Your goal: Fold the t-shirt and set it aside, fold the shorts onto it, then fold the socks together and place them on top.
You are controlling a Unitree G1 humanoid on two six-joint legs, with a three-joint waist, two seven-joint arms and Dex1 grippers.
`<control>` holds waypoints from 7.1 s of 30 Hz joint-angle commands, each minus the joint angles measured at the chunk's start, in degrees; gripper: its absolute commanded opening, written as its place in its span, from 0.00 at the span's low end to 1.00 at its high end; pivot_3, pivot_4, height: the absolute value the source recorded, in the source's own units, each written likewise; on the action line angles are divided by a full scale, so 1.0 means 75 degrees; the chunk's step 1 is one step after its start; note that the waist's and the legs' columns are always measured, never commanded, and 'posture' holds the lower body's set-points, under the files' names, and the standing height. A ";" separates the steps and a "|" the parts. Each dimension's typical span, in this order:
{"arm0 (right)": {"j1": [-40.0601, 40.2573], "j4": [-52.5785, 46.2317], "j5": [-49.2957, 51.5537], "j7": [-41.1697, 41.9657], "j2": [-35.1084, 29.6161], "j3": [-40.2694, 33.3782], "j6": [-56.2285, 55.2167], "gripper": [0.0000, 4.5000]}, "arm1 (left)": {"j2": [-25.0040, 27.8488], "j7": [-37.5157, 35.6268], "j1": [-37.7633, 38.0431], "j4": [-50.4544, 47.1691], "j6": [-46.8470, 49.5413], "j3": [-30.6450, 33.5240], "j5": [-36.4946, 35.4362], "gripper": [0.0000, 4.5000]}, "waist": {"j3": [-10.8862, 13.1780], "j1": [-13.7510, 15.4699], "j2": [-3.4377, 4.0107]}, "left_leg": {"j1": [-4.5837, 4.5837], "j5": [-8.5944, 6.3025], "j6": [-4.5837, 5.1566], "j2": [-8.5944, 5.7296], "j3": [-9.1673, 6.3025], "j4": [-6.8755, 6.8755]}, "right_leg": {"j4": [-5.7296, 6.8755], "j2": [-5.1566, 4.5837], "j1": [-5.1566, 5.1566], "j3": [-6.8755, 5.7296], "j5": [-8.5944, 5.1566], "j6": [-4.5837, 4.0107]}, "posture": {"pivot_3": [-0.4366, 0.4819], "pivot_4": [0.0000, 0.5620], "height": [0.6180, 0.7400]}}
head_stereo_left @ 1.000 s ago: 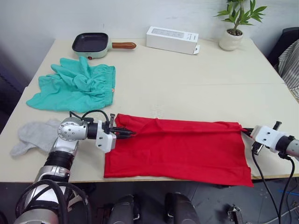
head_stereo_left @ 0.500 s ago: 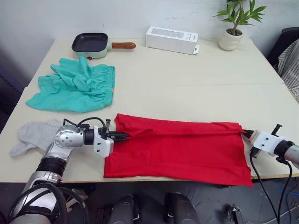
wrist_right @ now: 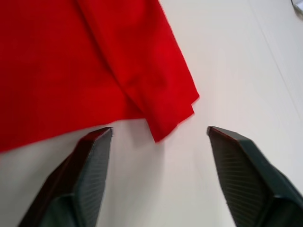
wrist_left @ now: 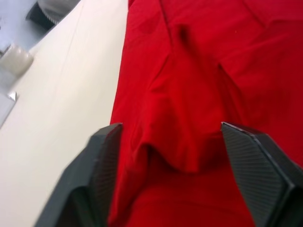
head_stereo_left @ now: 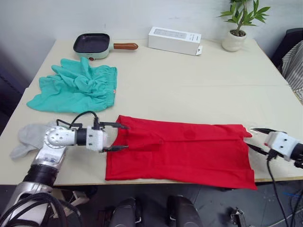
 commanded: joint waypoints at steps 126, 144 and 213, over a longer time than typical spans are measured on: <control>-0.7090 0.4036 -0.3642 -0.2735 0.2105 0.1923 0.3700 0.01 | -0.3183 0.2468 0.0769 -0.3031 0.4468 0.1323 -0.0731 1.00 | -0.0008 -0.0088 0.0027 | -0.0022 -0.0005 -0.0032 0.0005 -0.0002 -0.0022 | -0.0048 0.0015 -0.0007 -0.0030 -0.0005 -0.0015 | 0.48 0.27 1.00; -0.6581 0.2239 -0.1467 0.0709 0.0262 0.0050 0.9302 0.95 | -0.2321 0.1117 -0.2162 0.1414 0.3789 0.0718 0.0612 1.00 | -0.0008 0.0031 0.0028 | -0.0023 -0.0002 -0.0022 0.0009 0.0010 -0.0023 | -0.0053 0.0039 -0.0013 -0.0023 -0.0003 -0.0012 | 0.48 0.27 1.00; -0.5184 -0.0046 -0.0401 -0.0753 0.2530 0.0544 0.9557 0.16 | -0.3340 0.3378 -0.0084 -0.3923 0.9567 0.0625 0.0481 0.28 | -0.0114 0.0108 -0.0080 | -0.0141 0.0041 0.0021 0.0002 0.0019 -0.0010 | -0.0057 0.0038 -0.0126 -0.0065 0.0081 0.0003 | 0.48 0.27 1.00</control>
